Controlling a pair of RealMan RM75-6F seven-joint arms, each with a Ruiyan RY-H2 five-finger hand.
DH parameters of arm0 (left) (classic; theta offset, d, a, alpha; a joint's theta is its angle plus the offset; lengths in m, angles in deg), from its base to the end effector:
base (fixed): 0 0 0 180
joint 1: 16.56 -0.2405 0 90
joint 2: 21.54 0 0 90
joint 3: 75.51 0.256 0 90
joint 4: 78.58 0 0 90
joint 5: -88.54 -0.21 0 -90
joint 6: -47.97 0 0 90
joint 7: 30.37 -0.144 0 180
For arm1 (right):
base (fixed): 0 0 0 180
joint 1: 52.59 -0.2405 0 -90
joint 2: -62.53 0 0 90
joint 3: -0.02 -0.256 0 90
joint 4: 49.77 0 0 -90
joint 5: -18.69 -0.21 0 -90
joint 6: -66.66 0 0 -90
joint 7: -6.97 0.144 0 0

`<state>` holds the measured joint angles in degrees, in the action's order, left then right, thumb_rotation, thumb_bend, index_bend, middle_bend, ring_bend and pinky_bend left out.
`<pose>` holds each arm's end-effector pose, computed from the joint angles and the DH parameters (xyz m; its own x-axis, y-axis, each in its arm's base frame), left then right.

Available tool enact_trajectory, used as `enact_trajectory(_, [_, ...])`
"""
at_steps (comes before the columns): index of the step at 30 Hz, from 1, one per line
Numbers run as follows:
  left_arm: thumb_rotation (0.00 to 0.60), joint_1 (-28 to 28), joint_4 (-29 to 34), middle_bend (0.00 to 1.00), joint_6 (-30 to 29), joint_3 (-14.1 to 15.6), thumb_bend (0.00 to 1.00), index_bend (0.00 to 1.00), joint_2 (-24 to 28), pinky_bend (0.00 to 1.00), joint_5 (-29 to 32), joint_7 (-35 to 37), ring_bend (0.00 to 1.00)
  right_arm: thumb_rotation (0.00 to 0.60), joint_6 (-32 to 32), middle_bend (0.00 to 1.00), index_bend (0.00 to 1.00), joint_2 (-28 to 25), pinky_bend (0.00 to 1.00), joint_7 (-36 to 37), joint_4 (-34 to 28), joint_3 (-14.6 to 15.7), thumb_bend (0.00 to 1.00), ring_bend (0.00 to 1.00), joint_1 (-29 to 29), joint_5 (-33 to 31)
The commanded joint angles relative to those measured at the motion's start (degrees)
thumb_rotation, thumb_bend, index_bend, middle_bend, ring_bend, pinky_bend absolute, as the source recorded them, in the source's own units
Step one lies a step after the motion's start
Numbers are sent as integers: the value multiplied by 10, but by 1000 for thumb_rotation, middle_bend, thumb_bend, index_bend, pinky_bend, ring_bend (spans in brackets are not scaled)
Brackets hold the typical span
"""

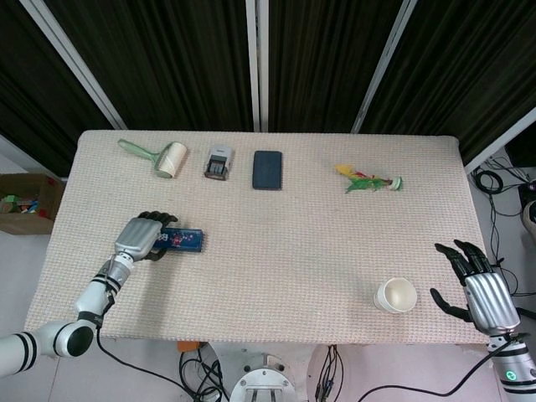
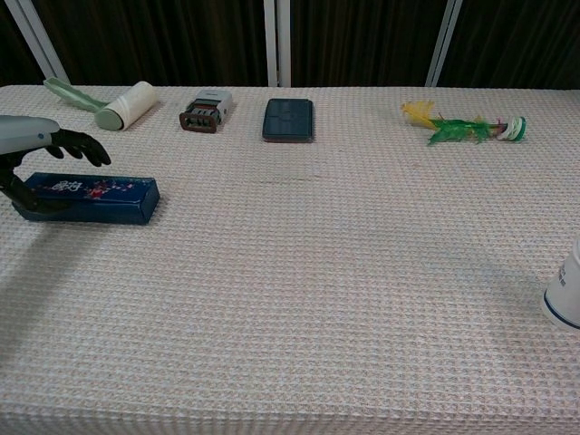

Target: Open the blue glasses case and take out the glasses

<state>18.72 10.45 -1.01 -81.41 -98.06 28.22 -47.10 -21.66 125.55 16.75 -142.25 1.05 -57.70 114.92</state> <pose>-0.2334 0.3184 0.0297 0.4643 0.4195 0.7800 0.8857 -0.2195 -0.4091 -0.2903 -0.1657 0.1530 0.2620 -0.0415 0.9642 -0.9506 -0.1836 0.2504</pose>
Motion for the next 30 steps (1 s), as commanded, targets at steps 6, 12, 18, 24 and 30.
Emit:
enact_trajectory(6, [600, 6, -6, 234, 1, 4, 391, 255, -4, 167, 5, -2, 137, 600, 0, 236, 145, 1, 121, 4, 4, 1, 245, 67, 1, 0])
enact_trajectory(12, [600, 9, -13, 291, -5, 5, 424, 322, -9, 167, 2, 4, 171, 600, -1, 235, 146, 2, 121, 8, 8, 0, 245, 67, 3, -1])
enact_trajectory(18, [600, 11, -15, 302, -8, 6, 429, 332, -12, 168, -12, 11, 177, 600, -3, 236, 148, 2, 121, 11, 9, 0, 246, 67, 4, -1])
enact_trajectory(24, [600, 12, -17, 309, -17, 5, 431, 338, -16, 169, -32, 26, 190, 600, -5, 236, 147, 2, 122, 11, 11, 1, 245, 67, 7, -2])
enact_trajectory(30, [600, 15, -19, 307, -15, 6, 429, 337, -17, 169, -40, 34, 190, 600, -9, 236, 147, 2, 123, 14, 12, 1, 246, 67, 9, -1])
